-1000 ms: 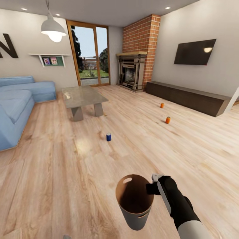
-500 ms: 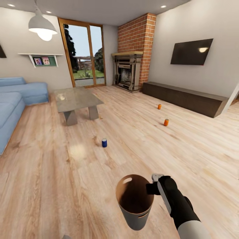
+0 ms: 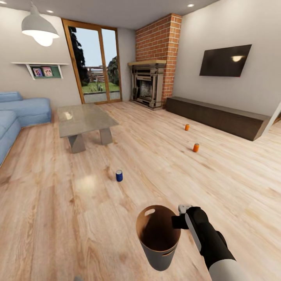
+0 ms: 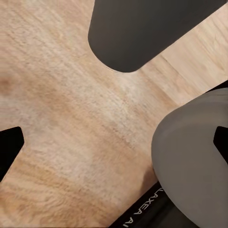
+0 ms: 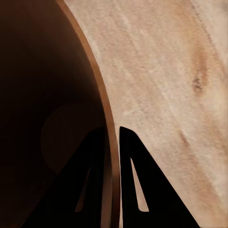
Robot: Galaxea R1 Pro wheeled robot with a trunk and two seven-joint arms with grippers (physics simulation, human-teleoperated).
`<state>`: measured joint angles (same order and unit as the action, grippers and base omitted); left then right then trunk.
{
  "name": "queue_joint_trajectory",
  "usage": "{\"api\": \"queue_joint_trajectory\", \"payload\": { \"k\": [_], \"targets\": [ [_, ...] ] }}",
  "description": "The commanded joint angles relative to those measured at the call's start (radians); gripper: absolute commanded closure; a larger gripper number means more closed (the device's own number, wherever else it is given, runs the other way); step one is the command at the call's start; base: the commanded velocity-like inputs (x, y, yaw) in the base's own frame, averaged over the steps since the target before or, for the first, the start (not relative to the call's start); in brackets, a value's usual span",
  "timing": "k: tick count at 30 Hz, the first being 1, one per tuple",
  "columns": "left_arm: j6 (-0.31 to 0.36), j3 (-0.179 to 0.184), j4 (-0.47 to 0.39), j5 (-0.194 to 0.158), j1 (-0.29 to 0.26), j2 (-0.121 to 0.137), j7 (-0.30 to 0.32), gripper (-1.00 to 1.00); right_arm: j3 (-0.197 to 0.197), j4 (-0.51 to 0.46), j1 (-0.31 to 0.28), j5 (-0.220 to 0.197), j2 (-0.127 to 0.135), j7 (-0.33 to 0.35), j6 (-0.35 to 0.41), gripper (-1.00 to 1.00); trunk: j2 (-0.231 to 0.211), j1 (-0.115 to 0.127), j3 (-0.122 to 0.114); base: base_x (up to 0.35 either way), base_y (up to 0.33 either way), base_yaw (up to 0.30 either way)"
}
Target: Put the three can of soda from the living room inside the tash can in the kitchen.
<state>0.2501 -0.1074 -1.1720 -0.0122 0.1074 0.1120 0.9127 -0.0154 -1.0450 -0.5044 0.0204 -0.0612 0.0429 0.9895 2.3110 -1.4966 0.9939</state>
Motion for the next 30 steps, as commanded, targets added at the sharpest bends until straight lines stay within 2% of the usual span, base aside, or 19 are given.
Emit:
{"api": "queue_joint_trajectory", "payload": {
  "k": [1, 30],
  "targets": [
    [0.000, 0.000, 0.000, 0.000, 0.000, 0.000, 0.000, -1.00, 0.000, -0.001, 0.000, -0.017, 0.000, 0.005, 0.000, 1.00, 0.000, 0.000, 0.000, 0.346, 0.000, 0.000],
    [0.000, 0.000, 0.000, 0.000, 0.000, 0.000, 0.000, -1.00, 0.000, -0.001, 0.000, -0.017, 0.000, 0.005, 0.000, 1.00, 0.000, 0.000, 0.000, 0.346, 0.000, -0.022]
  ]
}}
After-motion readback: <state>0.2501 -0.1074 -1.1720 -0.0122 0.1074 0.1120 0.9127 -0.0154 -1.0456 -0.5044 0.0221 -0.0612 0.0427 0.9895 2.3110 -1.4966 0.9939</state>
